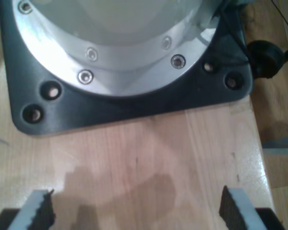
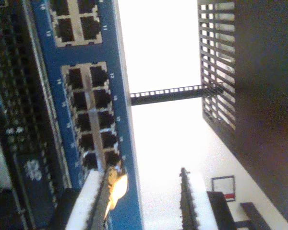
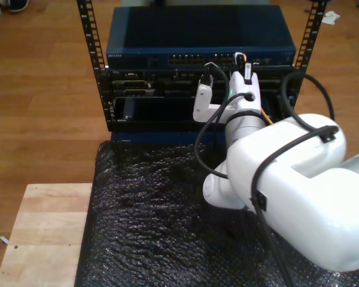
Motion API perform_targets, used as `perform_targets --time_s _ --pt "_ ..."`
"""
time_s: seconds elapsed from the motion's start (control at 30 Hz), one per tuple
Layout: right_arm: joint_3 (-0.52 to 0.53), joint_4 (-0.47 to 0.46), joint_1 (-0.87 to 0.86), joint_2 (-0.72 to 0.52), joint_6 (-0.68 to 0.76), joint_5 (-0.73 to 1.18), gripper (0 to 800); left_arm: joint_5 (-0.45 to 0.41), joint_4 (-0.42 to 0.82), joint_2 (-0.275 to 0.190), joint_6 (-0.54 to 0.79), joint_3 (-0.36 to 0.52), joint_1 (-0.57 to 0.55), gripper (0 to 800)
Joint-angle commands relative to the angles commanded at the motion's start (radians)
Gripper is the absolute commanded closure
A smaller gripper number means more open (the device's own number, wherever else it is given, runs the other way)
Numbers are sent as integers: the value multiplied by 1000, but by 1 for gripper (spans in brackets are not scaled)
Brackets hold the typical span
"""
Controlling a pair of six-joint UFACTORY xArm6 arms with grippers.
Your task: Grab the cable and plug it in
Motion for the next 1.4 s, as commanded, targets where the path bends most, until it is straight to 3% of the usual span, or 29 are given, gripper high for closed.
perform_targets --time_s 0.27,0.33,0.43,0.63,0.87,1.1,1.4 --pt "112 -8 -11 -184 -2 196 371 -2 0 0 0 0 0 0" --pt "114 -8 -21 -227 -2 275 364 0 0 0 0 0 0 0" --pt "114 -8 -37 -290 -6 390 277 0 0 0 0 0 0 0" --pt "126 -32 -106 -425 -34 600 246 0 0 0 0 0 0 0" --pt "127 -41 -226 -520 -157 905 83 0 0 0 0 0 0 0" --pt "127 -44 -334 -569 -259 1085 73 0 0 0 0 0 0 0" --pt "123 -40 -505 -649 -454 1468 19 0 0 0 0 0 0 0"
